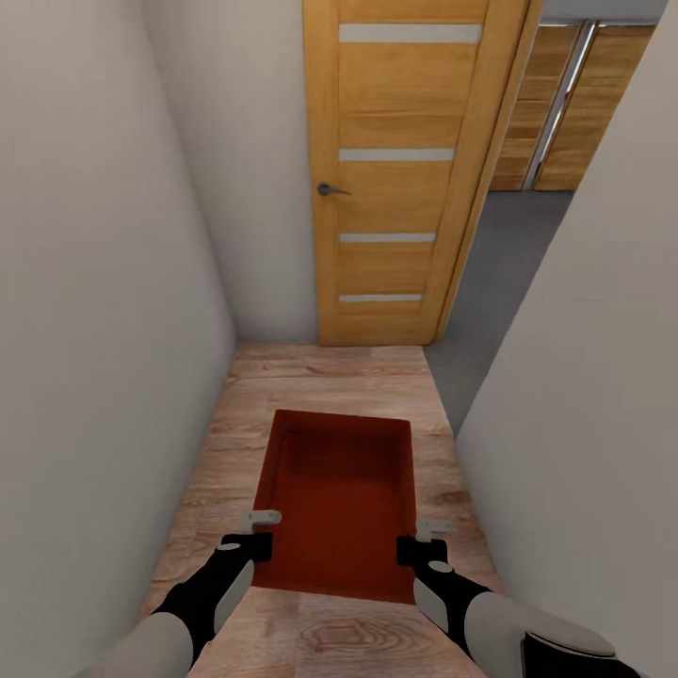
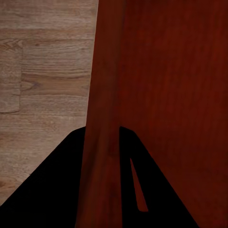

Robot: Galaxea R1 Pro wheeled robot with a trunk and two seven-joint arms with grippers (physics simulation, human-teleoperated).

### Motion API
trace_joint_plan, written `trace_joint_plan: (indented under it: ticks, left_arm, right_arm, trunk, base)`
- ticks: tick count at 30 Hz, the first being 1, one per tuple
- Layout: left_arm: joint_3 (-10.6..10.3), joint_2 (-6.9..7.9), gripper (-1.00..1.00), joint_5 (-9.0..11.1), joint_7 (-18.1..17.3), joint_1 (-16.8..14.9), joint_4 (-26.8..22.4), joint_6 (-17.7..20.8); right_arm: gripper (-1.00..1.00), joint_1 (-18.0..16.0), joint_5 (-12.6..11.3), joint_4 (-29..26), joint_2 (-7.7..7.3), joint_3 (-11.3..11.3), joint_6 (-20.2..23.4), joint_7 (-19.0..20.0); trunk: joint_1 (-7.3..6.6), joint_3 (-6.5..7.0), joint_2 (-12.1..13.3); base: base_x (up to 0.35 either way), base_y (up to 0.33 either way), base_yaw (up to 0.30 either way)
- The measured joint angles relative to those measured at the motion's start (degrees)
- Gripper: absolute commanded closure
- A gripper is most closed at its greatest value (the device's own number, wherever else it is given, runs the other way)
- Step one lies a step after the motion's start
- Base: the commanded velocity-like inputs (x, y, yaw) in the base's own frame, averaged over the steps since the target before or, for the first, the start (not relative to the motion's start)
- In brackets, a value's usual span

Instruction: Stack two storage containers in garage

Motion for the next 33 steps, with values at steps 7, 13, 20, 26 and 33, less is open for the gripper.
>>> trace_joint_plan:
  ticks: [7,13,20,26,33]
  left_arm:
    - [0.0,0.01,1.0,0.0,0.0,0.0,0.0,0.0]
    - [0.1,-0.04,1.0,0.0,0.0,0.0,0.1,-0.1]
    - [0.0,-0.02,1.0,0.0,0.0,0.0,0.1,-0.1]
    - [0.1,-0.08,1.0,0.0,0.0,0.0,0.2,-0.2]
    - [0.2,-0.11,1.0,0.0,0.0,0.0,0.3,-0.3]
  right_arm:
    - [1.0,0.0,0.0,0.0,0.0,0.0,0.0,0.0]
    - [1.0,0.0,0.0,0.0,0.0,0.1,0.0,0.0]
    - [1.0,0.0,0.0,0.0,0.0,0.0,0.0,0.0]
    - [1.0,0.0,0.0,0.1,0.0,0.1,0.0,0.0]
    - [1.0,0.0,0.0,0.1,0.0,0.1,0.0,0.1]
  trunk:
    - [0.0,0.0,0.0]
    - [0.0,0.0,0.0]
    - [0.0,0.0,0.0]
    - [0.0,0.0,0.0]
    - [0.0,0.0,0.0]
  base:
    - [0.321,0.0,0.0]
    - [0.321,0.0,0.0]
    - [0.321,0.0,0.0]
    - [0.321,0.0,0.0]
    - [0.321,0.0,0.0]
